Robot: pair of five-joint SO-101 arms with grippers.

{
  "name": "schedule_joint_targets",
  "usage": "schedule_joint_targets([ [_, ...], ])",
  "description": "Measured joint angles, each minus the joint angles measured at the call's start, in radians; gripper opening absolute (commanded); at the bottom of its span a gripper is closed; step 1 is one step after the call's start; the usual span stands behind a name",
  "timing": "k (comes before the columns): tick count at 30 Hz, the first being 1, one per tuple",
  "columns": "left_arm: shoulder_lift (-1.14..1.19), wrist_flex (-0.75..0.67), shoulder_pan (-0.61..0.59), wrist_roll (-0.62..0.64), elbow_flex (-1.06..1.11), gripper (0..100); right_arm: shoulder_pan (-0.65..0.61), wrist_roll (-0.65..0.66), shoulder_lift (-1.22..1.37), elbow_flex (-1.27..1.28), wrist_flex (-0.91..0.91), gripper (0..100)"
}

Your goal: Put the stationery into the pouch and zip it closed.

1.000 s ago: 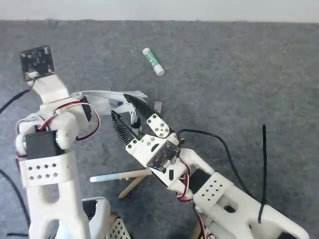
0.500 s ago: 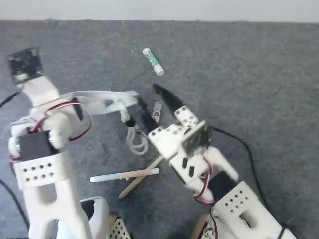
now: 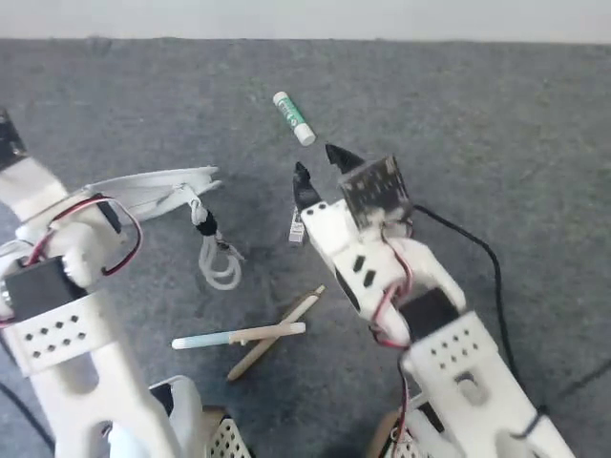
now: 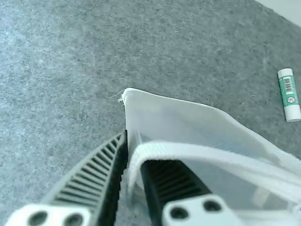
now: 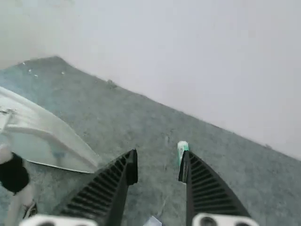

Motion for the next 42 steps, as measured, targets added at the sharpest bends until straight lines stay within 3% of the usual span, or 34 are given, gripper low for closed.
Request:
schedule_joint_targets([
  [6, 0.0, -0.012, -0.002, 0.0, 0.017, 1, 0.008, -0.006, 0.216, -0.157, 0.146, 14.7],
  [28, 0.0, -0.017, -0.002, 0.0, 0.017, 1, 0.008, -0.238, 0.798, -0.698, 0.589, 14.6],
  [42, 0.0, -0.017, -0.002, 0.0, 0.017, 1, -0.018, -0.288, 1.109, -0.876, 0.631, 14.7],
])
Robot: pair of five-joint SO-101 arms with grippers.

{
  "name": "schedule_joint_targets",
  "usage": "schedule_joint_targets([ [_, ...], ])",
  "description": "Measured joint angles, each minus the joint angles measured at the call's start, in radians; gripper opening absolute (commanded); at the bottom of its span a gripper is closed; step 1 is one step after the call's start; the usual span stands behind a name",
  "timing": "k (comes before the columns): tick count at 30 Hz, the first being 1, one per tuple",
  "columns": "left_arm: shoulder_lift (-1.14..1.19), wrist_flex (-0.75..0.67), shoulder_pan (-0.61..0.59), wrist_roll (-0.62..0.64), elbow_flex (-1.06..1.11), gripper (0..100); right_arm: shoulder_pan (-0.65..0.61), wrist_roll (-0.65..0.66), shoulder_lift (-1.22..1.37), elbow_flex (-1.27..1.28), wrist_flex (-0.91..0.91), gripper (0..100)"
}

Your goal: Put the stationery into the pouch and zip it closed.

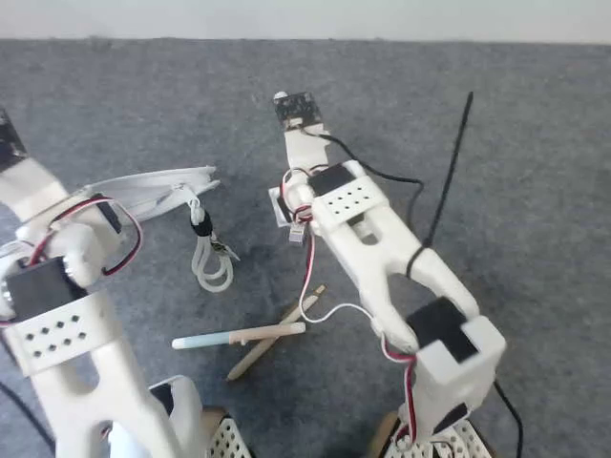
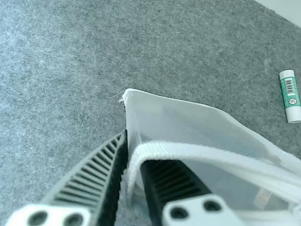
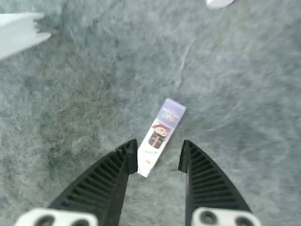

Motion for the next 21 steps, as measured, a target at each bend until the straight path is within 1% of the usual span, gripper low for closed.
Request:
schedule_joint_targets([
  [14, 0.0, 0.0, 0.0, 0.0, 0.0, 1, -0.012, -0.015, 0.218, -0.155, 0.0, 14.6],
  [21, -0.002, -0.014, -0.003, 0.0, 0.017, 1, -0.011, -0.015, 0.249, -0.189, 0.0, 14.4],
])
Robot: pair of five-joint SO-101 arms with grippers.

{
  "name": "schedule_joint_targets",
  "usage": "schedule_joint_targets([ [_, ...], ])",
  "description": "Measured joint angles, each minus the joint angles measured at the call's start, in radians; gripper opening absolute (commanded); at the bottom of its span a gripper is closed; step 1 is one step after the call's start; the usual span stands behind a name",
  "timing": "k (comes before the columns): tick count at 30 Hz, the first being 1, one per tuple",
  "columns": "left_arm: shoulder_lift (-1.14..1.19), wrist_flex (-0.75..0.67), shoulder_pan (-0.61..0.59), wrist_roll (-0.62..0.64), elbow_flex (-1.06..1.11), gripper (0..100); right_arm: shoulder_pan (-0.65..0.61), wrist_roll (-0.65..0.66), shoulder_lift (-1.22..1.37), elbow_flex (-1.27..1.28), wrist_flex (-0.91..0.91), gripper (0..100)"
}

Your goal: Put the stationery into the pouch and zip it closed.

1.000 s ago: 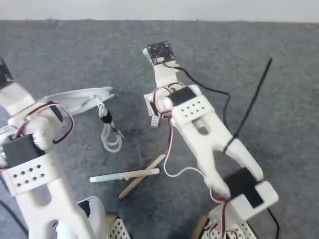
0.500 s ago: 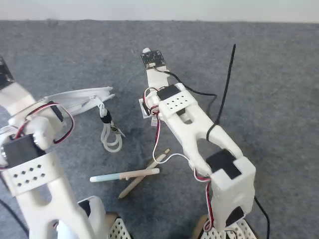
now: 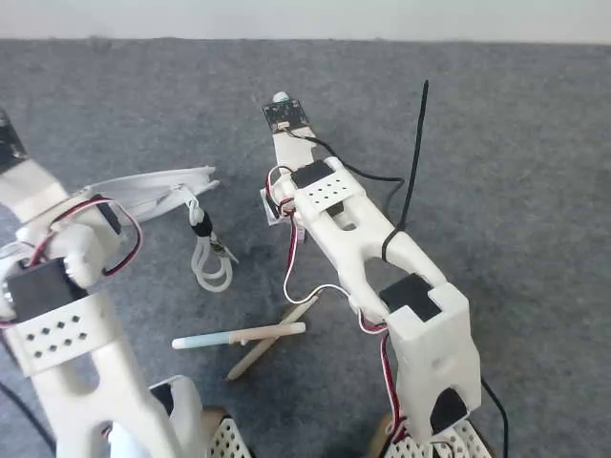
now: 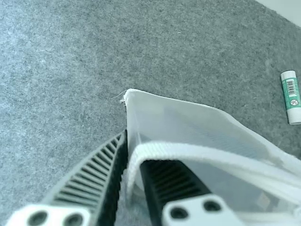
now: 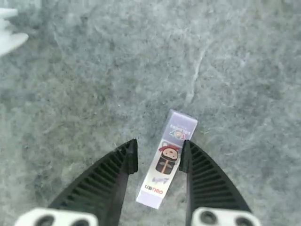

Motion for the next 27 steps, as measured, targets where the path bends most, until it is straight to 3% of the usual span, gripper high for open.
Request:
schedule_joint_targets([
  [5, 0.0, -0.003, 0.0, 0.0, 0.0, 1, 0.0, 0.0, 0.003, -0.028, 0.044, 13.4],
  [11, 0.0, -0.003, 0.0, 0.0, 0.0, 1, 0.0, 0.026, 0.003, -0.035, 0.086, 0.7],
  [24, 0.0, -0.003, 0.0, 0.0, 0.0, 1, 0.0, 0.058, -0.002, -0.058, 0.195, 1.1],
  [27, 0.0, -0.003, 0.0, 0.0, 0.0, 1, -0.002, 0.058, -0.008, -0.06, 0.206, 7.9],
])
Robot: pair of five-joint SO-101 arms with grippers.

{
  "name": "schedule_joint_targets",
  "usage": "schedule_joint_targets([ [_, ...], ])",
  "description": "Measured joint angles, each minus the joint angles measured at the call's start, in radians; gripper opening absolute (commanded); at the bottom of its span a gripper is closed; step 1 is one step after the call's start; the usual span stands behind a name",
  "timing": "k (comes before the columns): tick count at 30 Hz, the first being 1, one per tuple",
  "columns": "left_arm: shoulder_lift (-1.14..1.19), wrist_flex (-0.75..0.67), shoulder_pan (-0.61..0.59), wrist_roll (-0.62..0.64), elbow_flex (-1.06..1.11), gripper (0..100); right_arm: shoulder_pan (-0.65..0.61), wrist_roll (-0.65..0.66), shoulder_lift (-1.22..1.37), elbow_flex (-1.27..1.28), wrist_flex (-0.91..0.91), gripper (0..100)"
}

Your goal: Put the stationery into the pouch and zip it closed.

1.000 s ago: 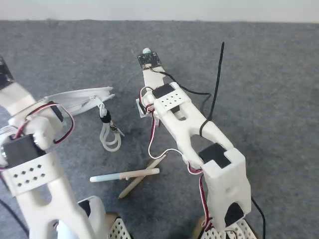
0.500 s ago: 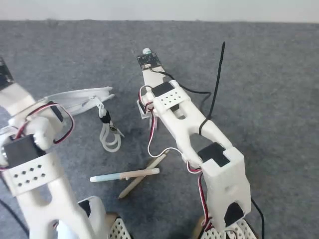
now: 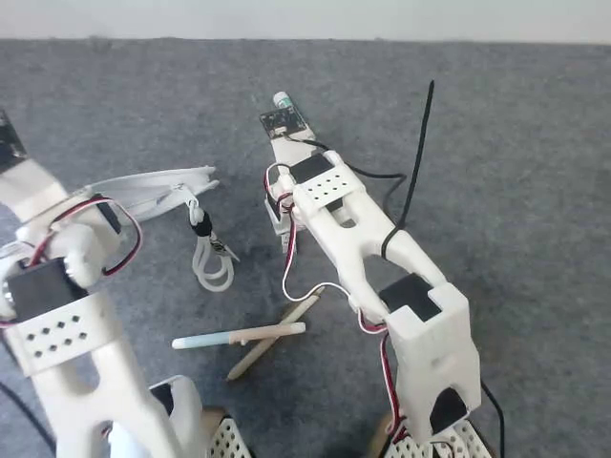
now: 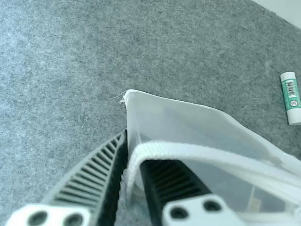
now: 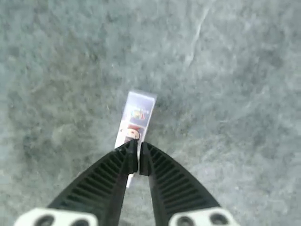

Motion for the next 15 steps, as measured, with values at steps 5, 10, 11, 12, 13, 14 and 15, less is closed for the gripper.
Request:
schedule_joint_targets([
  [5, 0.0, 0.0, 0.0, 0.0, 0.0, 1, -0.055, 0.0, 0.0, 0.0, 0.006, 22.7],
  [10, 0.0, 0.0, 0.0, 0.0, 0.0, 1, -0.075, 0.0, 0.002, 0.0, -0.002, 22.7],
  [11, 0.0, 0.0, 0.0, 0.0, 0.0, 1, -0.075, 0.0, 0.002, 0.0, -0.009, 22.7],
  [12, 0.0, 0.0, 0.0, 0.0, 0.0, 1, -0.074, 0.0, 0.002, 0.0, -0.018, 22.7],
  [13, 0.0, 0.0, 0.0, 0.0, 0.0, 1, -0.074, 0.0, 0.006, 0.0, -0.028, 22.7],
  [14, 0.0, 0.0, 0.0, 0.0, 0.0, 1, -0.074, 0.0, 0.018, 0.0, -0.035, 22.7],
  [15, 0.0, 0.0, 0.0, 0.0, 0.0, 1, -0.075, 0.0, 0.029, 0.0, -0.04, 22.5],
])
